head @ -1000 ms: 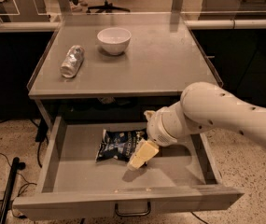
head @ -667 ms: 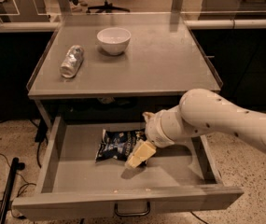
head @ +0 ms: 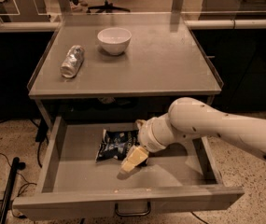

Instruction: Pick blue chip bag from top drawer and place on counter

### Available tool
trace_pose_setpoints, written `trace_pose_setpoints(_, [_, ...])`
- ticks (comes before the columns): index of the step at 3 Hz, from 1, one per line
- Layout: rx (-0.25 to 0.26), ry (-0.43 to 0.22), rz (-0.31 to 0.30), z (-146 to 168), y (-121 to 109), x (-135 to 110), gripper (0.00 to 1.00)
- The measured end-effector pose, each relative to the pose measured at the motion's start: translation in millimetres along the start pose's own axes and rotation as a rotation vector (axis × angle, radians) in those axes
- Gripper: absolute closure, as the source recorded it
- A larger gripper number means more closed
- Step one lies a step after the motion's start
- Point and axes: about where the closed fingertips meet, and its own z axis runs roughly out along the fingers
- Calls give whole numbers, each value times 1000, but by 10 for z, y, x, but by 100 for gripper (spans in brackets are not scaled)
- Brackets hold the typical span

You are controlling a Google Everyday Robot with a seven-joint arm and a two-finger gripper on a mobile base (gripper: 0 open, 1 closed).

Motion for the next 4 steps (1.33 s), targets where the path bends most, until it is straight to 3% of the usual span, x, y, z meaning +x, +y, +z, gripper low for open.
trace_pose_setpoints(3, [-26,52,41,500,-92,177,0])
trace_pose_setpoints(4, [-27,55,43,519,-93,185,20])
